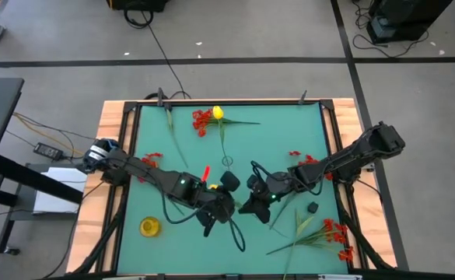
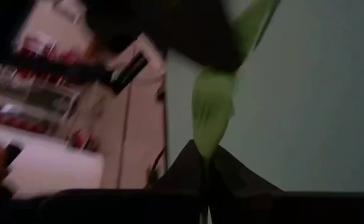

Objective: Sort flowers into vase by color
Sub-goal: Put the yellow tulip into the transparent vase

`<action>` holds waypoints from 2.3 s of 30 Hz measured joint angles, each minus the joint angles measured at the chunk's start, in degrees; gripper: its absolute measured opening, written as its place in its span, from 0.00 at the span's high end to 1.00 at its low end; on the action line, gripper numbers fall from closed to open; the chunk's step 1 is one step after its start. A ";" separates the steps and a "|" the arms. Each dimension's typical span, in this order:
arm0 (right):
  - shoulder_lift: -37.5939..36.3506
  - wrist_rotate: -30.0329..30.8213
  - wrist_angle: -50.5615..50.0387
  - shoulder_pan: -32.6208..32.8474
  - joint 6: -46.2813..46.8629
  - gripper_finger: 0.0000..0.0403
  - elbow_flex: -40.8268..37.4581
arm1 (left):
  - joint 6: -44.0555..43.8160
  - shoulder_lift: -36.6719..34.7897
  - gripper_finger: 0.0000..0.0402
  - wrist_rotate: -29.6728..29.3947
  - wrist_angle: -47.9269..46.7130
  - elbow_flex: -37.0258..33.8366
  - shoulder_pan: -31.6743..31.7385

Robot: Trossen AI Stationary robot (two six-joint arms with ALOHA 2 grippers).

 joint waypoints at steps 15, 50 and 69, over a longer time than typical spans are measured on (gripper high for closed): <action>-0.13 31.26 0.70 -1.02 -13.74 0.97 0.06 | -40.91 -16.16 0.46 -2.68 -9.23 0.00 4.15; 7.87 12.73 46.11 -19.99 -55.25 0.97 2.91 | -79.36 -43.14 0.57 -17.33 25.21 -44.19 -4.29; 9.56 22.31 39.34 -18.72 -46.62 0.62 1.38 | -80.12 -45.10 0.57 -17.62 17.81 -44.17 -5.12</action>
